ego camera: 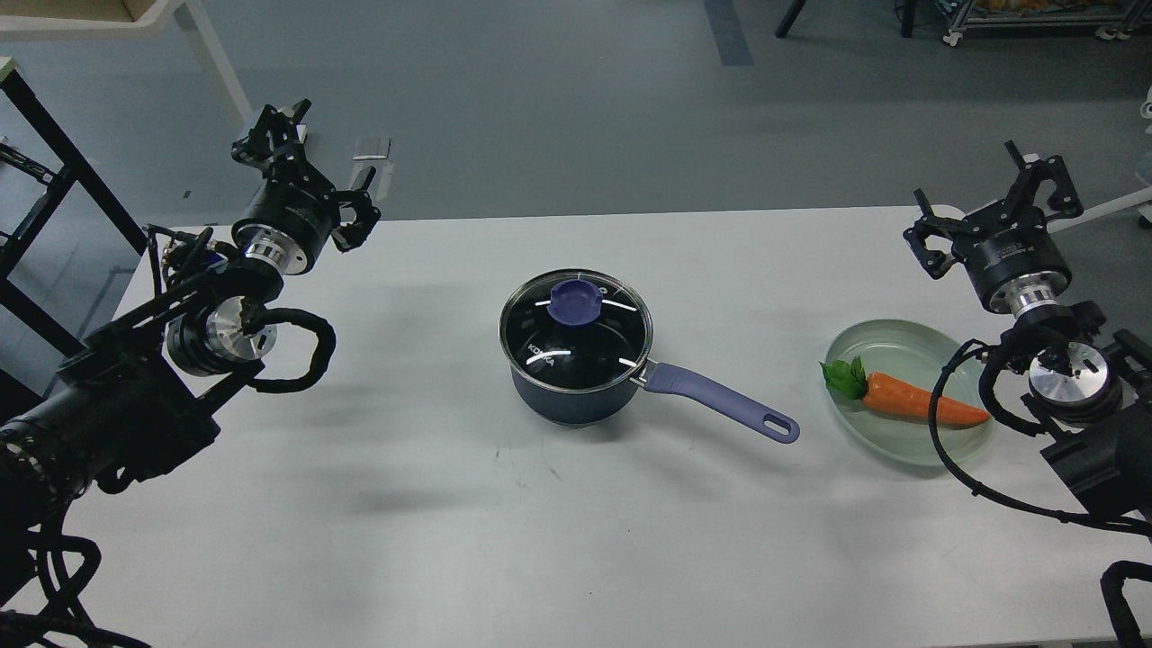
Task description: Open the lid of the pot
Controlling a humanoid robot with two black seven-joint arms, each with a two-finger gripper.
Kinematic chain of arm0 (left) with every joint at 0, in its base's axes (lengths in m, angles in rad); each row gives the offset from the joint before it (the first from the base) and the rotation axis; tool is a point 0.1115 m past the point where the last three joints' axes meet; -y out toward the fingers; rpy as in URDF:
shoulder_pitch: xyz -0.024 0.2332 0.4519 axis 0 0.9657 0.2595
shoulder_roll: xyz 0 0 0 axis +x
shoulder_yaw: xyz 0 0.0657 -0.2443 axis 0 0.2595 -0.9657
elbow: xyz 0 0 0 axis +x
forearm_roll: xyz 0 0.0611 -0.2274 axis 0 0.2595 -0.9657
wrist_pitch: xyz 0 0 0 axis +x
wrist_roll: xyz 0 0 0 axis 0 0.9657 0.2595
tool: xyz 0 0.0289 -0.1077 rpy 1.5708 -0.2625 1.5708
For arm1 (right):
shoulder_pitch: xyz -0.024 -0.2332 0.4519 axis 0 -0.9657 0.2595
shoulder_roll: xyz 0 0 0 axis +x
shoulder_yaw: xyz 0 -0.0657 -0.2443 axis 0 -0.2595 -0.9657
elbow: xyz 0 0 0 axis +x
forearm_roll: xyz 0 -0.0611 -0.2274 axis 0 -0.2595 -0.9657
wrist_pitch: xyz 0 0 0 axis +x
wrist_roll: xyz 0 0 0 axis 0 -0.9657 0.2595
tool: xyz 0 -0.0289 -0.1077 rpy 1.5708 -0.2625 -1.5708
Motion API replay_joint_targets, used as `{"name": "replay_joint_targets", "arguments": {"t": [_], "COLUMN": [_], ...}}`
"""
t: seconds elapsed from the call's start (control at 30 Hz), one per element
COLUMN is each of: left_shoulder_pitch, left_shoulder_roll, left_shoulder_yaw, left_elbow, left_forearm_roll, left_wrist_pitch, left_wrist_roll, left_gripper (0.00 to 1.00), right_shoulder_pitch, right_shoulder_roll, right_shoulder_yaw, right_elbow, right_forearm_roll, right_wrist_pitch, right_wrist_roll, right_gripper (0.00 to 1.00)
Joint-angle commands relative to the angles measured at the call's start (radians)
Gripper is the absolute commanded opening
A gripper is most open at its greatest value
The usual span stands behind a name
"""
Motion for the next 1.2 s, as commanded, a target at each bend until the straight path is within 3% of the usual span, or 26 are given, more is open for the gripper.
{"name": "replay_joint_targets", "arguments": {"t": [0.0, 0.3, 0.6, 0.8, 0.9, 1.17], "left_shoulder_pitch": [0.013, 0.014, 0.01, 0.0, -0.003, -0.01], "left_shoulder_roll": [0.011, 0.057, 0.091, 0.085, 0.074, 0.085], "left_shoulder_yaw": [0.011, 0.003, 0.016, 0.017, 0.016, 0.008], "left_elbow": [0.0, 0.007, 0.01, 0.012, 0.01, 0.0], "left_forearm_roll": [0.004, -0.004, 0.005, 0.034, 0.108, 0.116], "left_wrist_pitch": [0.001, 0.009, -0.005, -0.002, 0.01, 0.007], "left_wrist_roll": [0.0, -0.001, 0.028, 0.028, 0.028, 0.012], "left_gripper": [0.99, 0.99, 0.99, 0.99, 0.99, 0.99], "right_shoulder_pitch": [0.001, -0.007, 0.022, 0.074, 0.172, 0.488], "right_shoulder_roll": [0.0, -0.023, -0.233, -0.404, -0.46, -0.463], "right_shoulder_yaw": [0.0, -0.008, -0.128, -0.193, -0.311, -0.687], "right_elbow": [0.012, 0.128, 0.337, 0.519, 0.569, 0.682], "right_forearm_roll": [0.0, -0.011, -0.104, -0.363, -0.468, -0.681], "right_wrist_pitch": [0.0, 0.0, -0.048, -0.105, -0.125, -0.142], "right_wrist_roll": [0.0, 0.0, 0.0, 0.001, 0.003, 0.003], "right_gripper": [1.0, 1.0, 1.0, 1.0, 1.0, 1.0]}}
